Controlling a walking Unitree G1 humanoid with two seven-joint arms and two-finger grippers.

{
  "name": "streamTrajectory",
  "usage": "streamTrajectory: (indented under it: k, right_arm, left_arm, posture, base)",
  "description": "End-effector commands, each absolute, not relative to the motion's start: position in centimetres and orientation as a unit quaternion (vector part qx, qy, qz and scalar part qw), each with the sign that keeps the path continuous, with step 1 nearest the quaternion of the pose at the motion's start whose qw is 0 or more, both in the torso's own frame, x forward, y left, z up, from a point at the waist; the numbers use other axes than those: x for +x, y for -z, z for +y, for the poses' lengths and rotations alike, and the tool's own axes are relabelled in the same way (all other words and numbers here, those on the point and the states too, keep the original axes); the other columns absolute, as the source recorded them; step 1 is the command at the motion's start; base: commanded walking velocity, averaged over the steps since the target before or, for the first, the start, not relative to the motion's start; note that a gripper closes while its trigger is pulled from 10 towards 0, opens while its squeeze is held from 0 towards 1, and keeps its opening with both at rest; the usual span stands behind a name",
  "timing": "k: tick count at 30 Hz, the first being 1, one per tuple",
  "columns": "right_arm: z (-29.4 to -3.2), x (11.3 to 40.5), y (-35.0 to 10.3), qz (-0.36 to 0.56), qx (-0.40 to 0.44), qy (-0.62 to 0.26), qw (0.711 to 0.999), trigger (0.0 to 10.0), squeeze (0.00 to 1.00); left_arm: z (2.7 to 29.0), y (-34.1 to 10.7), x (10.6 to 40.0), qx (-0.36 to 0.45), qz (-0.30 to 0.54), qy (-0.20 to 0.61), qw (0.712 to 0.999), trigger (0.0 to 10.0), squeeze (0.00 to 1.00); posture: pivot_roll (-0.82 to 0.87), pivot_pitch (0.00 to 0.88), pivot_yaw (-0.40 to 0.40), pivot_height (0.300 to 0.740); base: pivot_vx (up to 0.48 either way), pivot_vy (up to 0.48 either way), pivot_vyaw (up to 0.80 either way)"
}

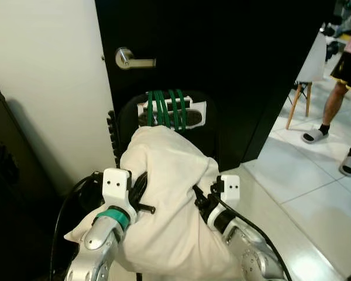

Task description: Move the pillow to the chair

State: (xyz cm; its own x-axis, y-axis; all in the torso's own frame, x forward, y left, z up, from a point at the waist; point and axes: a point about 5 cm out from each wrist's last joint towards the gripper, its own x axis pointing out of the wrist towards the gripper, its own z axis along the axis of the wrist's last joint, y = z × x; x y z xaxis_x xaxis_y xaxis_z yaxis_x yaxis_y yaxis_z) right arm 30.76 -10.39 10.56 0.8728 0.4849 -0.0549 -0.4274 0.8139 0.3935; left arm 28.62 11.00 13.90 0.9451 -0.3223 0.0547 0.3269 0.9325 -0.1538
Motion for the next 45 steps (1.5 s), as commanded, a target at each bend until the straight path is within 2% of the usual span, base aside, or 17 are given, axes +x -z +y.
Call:
streamTrajectory:
  k: [1, 10, 19, 24, 28, 33, 45]
  right_arm:
    - [-8.7, 30.5, -11.0, 0.063, 0.184, -0.280, 0.940, 10.0, 0.00]
    - [-8.7, 30.4, -10.0, 0.080, 0.175, -0.280, 0.941, 10.0, 0.00]
    - [-9.8, 30.3, -8.2, 0.112, 0.166, -0.257, 0.946, 10.0, 0.00]
    - [-12.0, 31.1, -5.8, 0.157, 0.169, -0.181, 0.956, 10.0, 0.00]
    - [-12.4, 32.3, -5.9, 0.162, 0.165, -0.156, 0.960, 10.0, 0.00]
    - [-11.8, 33.7, -6.9, 0.153, 0.156, -0.155, 0.964, 10.0, 0.00]
    - [-12.2, 36.4, -9.1, 0.129, 0.141, -0.104, 0.976, 10.0, 0.00]
  left_arm:
    - [9.6, -14.2, 28.3, -0.085, -0.020, 0.209, 0.974, 10.0, 0.00]
    - [9.5, -14.3, 28.3, -0.085, -0.020, 0.214, 0.973, 10.0, 0.00]
    - [9.5, -14.3, 28.3, -0.084, -0.017, 0.220, 0.972, 10.0, 0.00]
    - [8.9, -13.4, 28.5, -0.058, 0.007, 0.257, 0.965, 10.0, 0.00]
    - [8.6, -12.8, 29.6, -0.031, 0.024, 0.266, 0.963, 10.0, 0.00]
    - [8.5, -12.8, 31.6, -0.002, 0.035, 0.233, 0.972, 10.0, 0.00]
    - [9.5, -16.3, 35.8, -0.015, 0.009, 0.180, 0.984, 10.0, 0.00]
  posture:
    - [0.04, 0.018, 0.093, 0.610]
    - [0.04, 0.022, 0.095, 0.610]
    - [0.05, 0.037, 0.095, 0.610]
    - [0.05, 0.055, 0.092, 0.610]
    - [0.05, 0.084, 0.095, 0.610]
    - [0.06, 0.137, 0.104, 0.610]
    - [0.08, 0.215, 0.128, 0.610]
  base:
    - [0.000, 0.000, 0.00]
    - [0.000, 0.000, 0.00]
    - [0.000, 0.000, 0.00]
    - [0.000, 0.000, 0.00]
    - [0.000, 0.000, 0.00]
    - [0.000, 0.000, 0.00]
    - [0.000, 0.000, 0.00]
